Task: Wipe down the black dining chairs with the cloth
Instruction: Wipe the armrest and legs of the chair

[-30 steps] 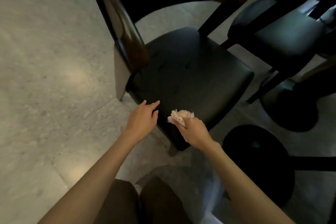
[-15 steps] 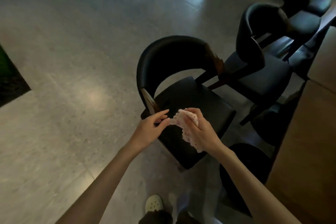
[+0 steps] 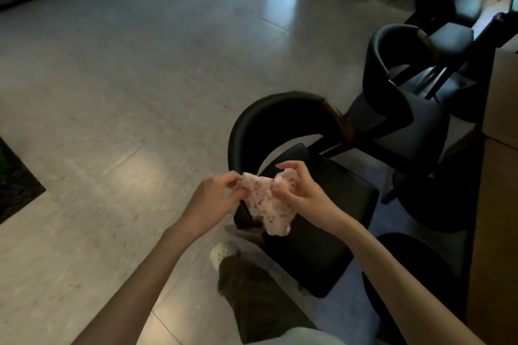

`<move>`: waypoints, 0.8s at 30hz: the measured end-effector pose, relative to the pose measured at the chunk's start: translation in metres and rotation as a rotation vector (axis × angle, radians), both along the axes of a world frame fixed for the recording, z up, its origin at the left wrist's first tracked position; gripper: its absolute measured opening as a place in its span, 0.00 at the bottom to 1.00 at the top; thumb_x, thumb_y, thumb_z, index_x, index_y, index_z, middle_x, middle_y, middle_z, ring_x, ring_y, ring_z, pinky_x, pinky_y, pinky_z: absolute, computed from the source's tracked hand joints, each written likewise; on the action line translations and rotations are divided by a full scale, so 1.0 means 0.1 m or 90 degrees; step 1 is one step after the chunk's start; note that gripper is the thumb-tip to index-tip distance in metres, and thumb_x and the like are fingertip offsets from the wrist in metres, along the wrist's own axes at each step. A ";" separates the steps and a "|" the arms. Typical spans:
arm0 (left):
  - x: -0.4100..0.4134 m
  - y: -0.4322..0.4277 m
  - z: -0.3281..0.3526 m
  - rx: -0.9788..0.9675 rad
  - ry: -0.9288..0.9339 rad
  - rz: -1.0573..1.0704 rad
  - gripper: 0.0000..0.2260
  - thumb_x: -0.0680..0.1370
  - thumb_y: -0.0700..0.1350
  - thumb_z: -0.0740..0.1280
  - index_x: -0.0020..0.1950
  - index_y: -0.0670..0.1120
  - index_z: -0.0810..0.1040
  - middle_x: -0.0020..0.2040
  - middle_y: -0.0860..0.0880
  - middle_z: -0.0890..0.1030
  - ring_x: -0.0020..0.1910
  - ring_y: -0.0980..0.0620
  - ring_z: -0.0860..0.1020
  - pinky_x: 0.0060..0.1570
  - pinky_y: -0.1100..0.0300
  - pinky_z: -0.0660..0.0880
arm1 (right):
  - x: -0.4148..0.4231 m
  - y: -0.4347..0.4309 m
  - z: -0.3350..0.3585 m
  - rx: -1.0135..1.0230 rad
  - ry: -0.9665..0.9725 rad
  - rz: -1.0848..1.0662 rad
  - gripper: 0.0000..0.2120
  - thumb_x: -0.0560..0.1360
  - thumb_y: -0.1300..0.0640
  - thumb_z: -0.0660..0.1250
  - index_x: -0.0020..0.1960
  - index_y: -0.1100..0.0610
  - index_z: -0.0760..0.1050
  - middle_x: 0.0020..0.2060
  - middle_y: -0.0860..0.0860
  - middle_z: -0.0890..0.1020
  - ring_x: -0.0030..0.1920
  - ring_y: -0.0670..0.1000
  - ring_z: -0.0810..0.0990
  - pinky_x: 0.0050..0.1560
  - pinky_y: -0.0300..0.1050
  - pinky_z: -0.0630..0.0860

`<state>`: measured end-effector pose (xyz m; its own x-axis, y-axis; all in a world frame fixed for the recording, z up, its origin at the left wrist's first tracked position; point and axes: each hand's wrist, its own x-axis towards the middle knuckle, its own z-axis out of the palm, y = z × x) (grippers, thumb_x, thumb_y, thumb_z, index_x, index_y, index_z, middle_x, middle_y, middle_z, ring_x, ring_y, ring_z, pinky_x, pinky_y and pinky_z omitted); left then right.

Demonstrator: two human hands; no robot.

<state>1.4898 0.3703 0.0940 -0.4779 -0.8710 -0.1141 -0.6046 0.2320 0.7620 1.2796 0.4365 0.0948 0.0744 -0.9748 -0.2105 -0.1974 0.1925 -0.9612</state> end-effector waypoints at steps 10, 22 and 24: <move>0.01 -2.17 0.01 0.012 -0.003 -0.106 0.04 0.77 0.45 0.70 0.50 0.52 0.79 0.54 0.54 0.78 0.53 0.57 0.77 0.59 0.56 0.73 | -0.07 -1.48 -0.01 -0.018 -0.074 -0.295 0.19 0.72 0.64 0.72 0.61 0.55 0.73 0.54 0.51 0.79 0.53 0.45 0.82 0.46 0.41 0.80; -0.92 -3.48 0.00 0.099 0.054 -0.565 0.22 0.73 0.48 0.74 0.65 0.53 0.74 0.74 0.55 0.65 0.74 0.59 0.58 0.73 0.56 0.59 | 0.10 -2.42 0.32 -0.047 0.041 -0.395 0.16 0.75 0.64 0.69 0.57 0.57 0.64 0.43 0.49 0.82 0.43 0.45 0.82 0.43 0.40 0.78; -1.02 -3.67 -0.02 0.123 0.070 -0.636 0.18 0.74 0.47 0.73 0.62 0.48 0.78 0.70 0.55 0.70 0.71 0.60 0.64 0.70 0.58 0.64 | 0.19 -2.48 0.36 -0.051 0.022 -0.458 0.17 0.75 0.65 0.69 0.57 0.57 0.64 0.44 0.50 0.82 0.44 0.48 0.83 0.44 0.42 0.79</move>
